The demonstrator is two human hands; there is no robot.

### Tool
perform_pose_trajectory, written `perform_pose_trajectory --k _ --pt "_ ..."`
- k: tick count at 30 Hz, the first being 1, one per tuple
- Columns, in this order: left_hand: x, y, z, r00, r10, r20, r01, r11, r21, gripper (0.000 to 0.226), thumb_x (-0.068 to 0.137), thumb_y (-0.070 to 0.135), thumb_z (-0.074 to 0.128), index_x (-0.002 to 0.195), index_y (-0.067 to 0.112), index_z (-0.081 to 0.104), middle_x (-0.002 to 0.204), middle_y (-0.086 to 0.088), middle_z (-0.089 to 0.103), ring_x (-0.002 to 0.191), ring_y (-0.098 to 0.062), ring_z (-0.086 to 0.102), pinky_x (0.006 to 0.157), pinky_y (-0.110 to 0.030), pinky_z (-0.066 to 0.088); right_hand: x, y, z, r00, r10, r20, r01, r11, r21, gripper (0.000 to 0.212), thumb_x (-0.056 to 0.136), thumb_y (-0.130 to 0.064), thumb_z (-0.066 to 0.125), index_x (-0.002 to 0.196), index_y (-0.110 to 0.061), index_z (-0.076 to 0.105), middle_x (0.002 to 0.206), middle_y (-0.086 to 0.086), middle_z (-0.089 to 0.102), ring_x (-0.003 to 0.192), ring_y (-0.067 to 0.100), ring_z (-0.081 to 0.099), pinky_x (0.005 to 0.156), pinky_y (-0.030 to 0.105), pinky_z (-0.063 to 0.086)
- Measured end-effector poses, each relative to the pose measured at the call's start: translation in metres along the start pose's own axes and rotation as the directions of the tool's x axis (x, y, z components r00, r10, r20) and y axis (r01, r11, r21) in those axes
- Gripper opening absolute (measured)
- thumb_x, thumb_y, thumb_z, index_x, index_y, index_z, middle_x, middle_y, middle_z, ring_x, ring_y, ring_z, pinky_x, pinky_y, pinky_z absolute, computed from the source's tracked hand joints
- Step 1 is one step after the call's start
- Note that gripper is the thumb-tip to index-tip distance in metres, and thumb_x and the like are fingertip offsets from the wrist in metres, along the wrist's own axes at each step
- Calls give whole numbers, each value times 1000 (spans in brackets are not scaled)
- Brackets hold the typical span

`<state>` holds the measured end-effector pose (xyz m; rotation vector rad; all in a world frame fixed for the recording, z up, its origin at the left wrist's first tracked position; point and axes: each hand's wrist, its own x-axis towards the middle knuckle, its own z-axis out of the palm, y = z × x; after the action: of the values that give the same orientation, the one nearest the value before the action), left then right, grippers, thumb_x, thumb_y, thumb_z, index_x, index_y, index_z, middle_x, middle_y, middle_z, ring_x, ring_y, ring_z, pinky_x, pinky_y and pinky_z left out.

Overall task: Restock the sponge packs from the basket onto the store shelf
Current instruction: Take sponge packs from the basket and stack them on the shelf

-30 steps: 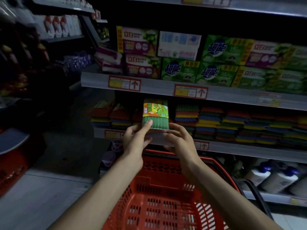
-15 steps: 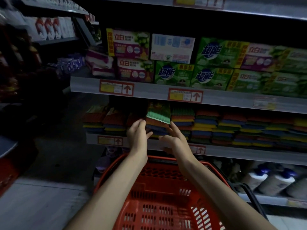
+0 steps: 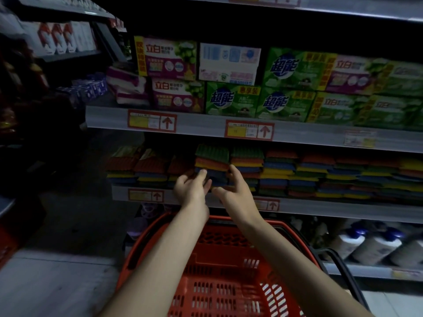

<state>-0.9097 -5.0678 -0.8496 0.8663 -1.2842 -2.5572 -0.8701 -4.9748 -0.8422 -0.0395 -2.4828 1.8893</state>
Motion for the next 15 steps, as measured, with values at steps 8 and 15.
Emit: perform_pose_trajectory --k 8,15 --pt "3 -9 9 997 -70 -26 66 989 -132 57 91 -5 70 144 3 52 131 -23 63 74 -15 65 63 -25 56 10 6 -9 992 31 -119 -30 999 13 56 99 -13 59 151 -27 45 142 -2 51 112 17 62 97 46 57" --pt "7 -14 12 992 -81 -92 70 991 -115 20 93 -5 68 81 9 59 88 -12 66 82 -22 68 75 -30 58 26 14 -23 885 377 -274 -225 861 457 8 104 -13 59 107 -10 65 95 8 73 77 18 68 63 29 55"
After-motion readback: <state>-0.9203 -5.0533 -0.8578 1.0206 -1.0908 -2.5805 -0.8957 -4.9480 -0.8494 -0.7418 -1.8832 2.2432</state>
